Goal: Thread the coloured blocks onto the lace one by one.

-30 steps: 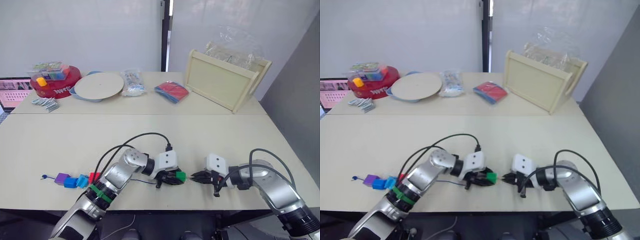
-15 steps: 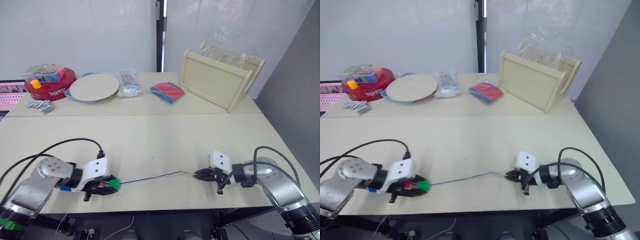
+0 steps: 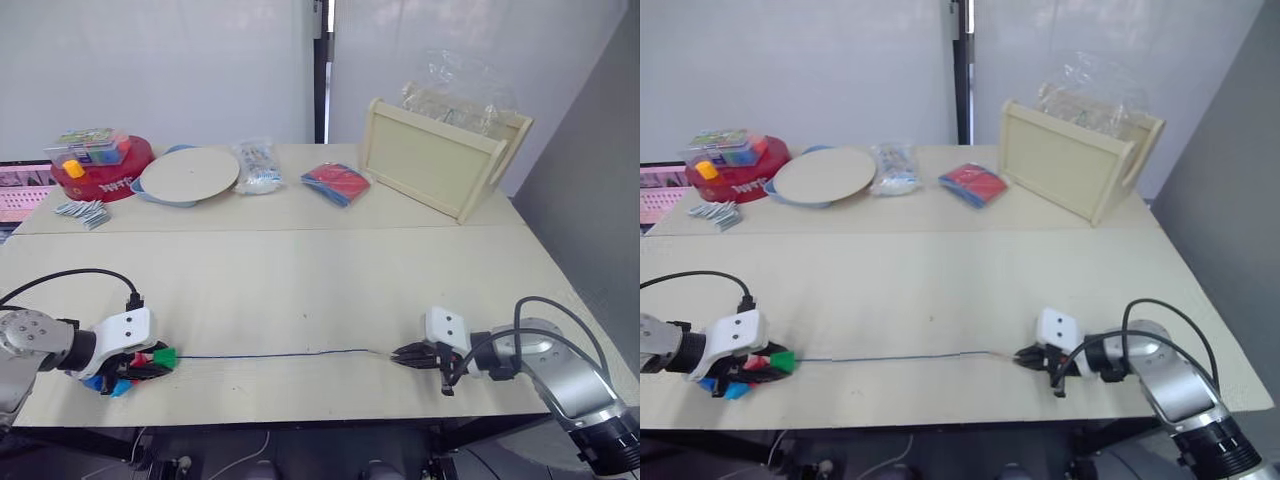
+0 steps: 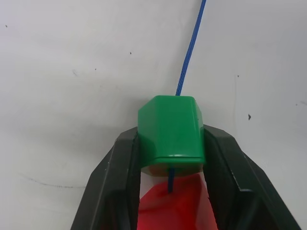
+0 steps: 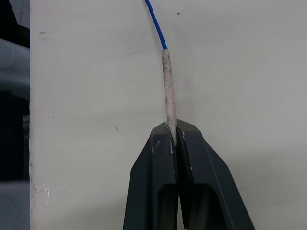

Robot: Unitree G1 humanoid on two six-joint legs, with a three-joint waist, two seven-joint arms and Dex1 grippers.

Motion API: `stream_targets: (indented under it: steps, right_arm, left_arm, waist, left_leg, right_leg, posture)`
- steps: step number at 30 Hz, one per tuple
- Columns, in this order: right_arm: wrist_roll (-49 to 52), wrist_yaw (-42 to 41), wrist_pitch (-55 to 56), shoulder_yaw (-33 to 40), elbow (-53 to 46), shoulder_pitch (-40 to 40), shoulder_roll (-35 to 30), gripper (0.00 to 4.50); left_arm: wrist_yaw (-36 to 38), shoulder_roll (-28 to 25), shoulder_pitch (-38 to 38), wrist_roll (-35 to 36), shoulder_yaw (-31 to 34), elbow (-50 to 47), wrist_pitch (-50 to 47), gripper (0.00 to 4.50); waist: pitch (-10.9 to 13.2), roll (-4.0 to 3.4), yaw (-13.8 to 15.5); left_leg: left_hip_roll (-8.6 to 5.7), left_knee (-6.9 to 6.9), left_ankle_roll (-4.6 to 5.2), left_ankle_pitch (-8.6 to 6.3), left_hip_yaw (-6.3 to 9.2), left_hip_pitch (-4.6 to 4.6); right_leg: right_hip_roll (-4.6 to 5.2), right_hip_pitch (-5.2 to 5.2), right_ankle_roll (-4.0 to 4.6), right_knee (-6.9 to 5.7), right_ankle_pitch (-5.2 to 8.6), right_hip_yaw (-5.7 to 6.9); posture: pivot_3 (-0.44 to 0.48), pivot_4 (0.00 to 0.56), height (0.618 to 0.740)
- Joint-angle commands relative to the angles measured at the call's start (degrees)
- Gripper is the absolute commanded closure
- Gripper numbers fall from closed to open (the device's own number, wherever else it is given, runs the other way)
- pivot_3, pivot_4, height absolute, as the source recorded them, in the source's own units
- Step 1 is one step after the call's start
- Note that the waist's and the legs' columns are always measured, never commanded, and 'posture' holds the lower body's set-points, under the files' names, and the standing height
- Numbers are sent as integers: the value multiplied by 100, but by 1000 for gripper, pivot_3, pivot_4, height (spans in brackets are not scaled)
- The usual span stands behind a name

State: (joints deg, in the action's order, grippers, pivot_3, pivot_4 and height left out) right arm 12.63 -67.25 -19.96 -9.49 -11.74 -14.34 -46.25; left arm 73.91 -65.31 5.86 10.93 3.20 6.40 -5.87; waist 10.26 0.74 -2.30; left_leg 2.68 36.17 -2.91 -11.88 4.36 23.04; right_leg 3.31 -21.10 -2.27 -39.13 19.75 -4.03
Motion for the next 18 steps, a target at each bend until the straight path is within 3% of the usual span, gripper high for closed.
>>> stream_targets:
  steps: [1, 3, 5, 8, 13, 18]
  right_arm:
    - [69, 10, 57, 47, -134, -42, 12, 4500]
    - [60, 16, 38, 29, -149, -49, 26, 4500]
    - [56, 25, 24, 8, -153, -59, 43, 4500]
    - [58, 44, 5, -19, -169, -65, 67, 4500]
    - [67, 123, -81, -77, -278, -47, 146, 4500]
    - [47, 279, -172, -142, -429, 8, 276, 4500]
  left_arm:
    - [-29, 113, 47, 81, -11, -313, -179, 3188]
    - [-8, 149, 77, 132, 1, -425, -302, 3188]
    - [37, 98, 132, 57, -54, -497, -438, 2163]
    - [148, -50, 345, 1, -147, -666, -739, 1262]
    - [843, -628, 1072, 197, -479, -1274, -1878, 1262]
    - [1144, -1215, 1643, -492, -1231, -1707, -2513, 1262]
  waist:
    - [0, 0, 25]
    - [0, 0, 30]
    - [1, 2, 23]
    - [2, 4, 6]
    - [13, 24, 2]
    - [13, 23, -32]
  left_leg:
    - [-1, 5, 0, 0, 0, 6]
    - [-2, 8, 0, 0, 1, 12]
    - [-2, 7, 0, 0, 2, 12]
    - [-2, 7, 0, 0, 3, 12]
    - [-1, 12, 0, 0, 8, 23]
    - [-1, 7, 0, 0, 6, 21]
  right_leg:
    - [1, -3, 0, 0, 0, 2]
    - [2, -6, 0, 0, 0, 3]
    - [2, -7, 0, -1, 0, 4]
    - [1, -8, 0, -1, 0, 4]
    - [-2, -13, 0, -5, 0, 9]
    - [-4, -15, -1, -1, 0, 6]
  posture:
    - [0, 150, 740]
    - [0, 150, 740]
    - [0, 150, 740]
    - [0, 150, 740]
    - [0, 150, 740]
    - [0, 150, 740]
